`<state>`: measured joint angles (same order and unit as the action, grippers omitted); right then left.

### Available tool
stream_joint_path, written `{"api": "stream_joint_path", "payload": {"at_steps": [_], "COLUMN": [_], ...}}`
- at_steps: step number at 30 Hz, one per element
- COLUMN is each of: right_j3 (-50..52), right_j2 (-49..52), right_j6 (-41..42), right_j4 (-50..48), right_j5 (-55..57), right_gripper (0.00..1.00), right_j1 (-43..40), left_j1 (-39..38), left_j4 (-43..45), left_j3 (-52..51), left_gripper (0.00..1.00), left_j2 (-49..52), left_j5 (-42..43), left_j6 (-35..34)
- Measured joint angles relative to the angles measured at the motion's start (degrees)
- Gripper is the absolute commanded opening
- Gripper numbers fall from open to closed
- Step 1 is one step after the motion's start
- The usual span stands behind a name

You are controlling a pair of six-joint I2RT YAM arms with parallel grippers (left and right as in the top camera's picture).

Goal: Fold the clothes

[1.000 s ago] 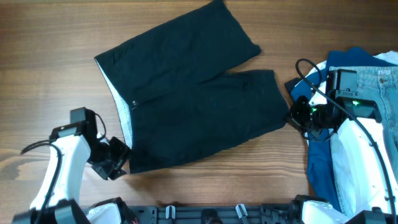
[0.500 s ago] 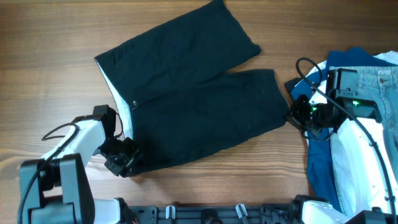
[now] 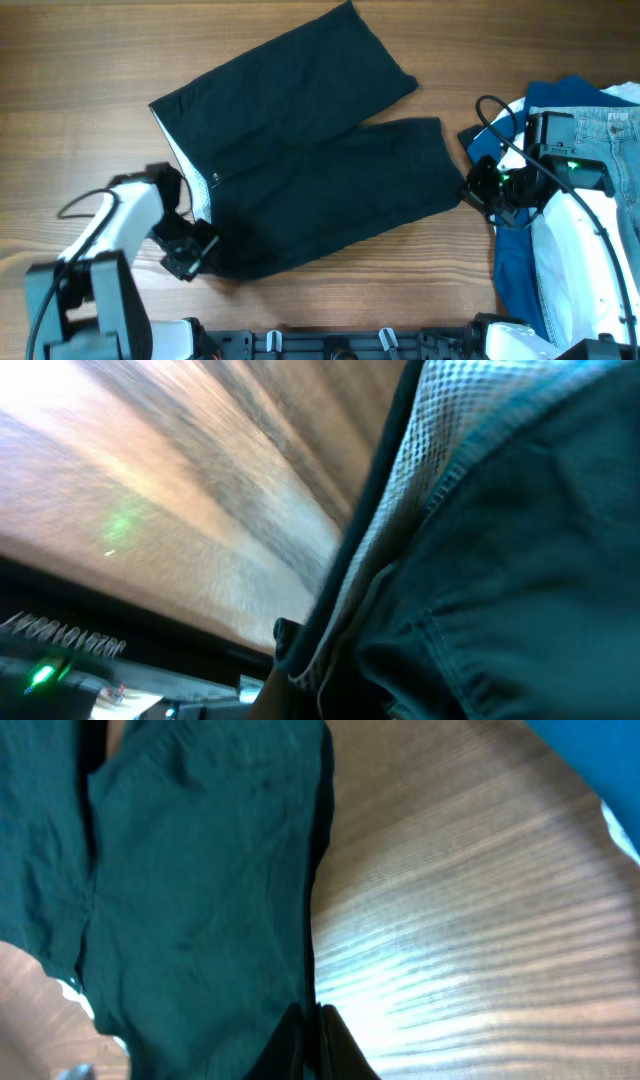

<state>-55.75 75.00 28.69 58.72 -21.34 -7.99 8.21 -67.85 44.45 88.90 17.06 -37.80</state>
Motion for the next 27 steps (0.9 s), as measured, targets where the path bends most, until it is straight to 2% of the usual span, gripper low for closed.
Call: {"api": "stream_joint_path", "payload": {"at_steps": [5,10,14,17,20,23,25,26,27], "right_j3": [-6.51,-21.81,-33.11,-36.41,-36.70,-33.62,-25.86,-21.62,-17.40], "right_j2": [-0.39,-1.27,-2.05,-2.29,-2.23,-1.09,0.57,1.40,2.56], "right_j6": [-0.70,-1.77,-2.03,-2.03,-2.23,-3.39,-5.03,-5.84,-6.71], "right_j4": [8.66,19.71,25.51,25.73,26.47,26.64,23.58,20.33,16.68], "right_j5": [-0.61,0.09,2.38,3.34,3.67,3.85,3.67,3.08,2.40], "right_gripper": [0.04,0.04,0.04,0.04,0.05,0.17,0.26,0.21,0.12], "right_j1": [0.09,-0.02,-0.11,-0.09,-0.09,0.68,4.15,6.25,8.59], "left_j1": [3.93,5.55,5.86,5.86,5.86,5.86,5.86,5.86,5.86], "left_j4": [-9.70,-17.79,-23.67,-24.55,-24.37,-23.28,-22.51,-22.36,-22.18], "left_j3": [10.75,19.96,23.71,24.04,24.06,24.09,24.13,24.15,24.20], "left_gripper": [0.04,0.04,0.04,0.04,0.04,0.04,0.04,0.04,0.04], "left_j2": [-9.44,-18.21,-22.14,-23.15,-23.23,-23.23,-23.21,-23.19,-23.17], "left_j5": [-4.33,-9.86,-14.93,-16.61,-17.35,-17.68,-17.77,-17.88,-17.90], "left_j6": [1.88,3.45,4.09,4.13,4.13,4.13,4.13,4.13,4.13]}}
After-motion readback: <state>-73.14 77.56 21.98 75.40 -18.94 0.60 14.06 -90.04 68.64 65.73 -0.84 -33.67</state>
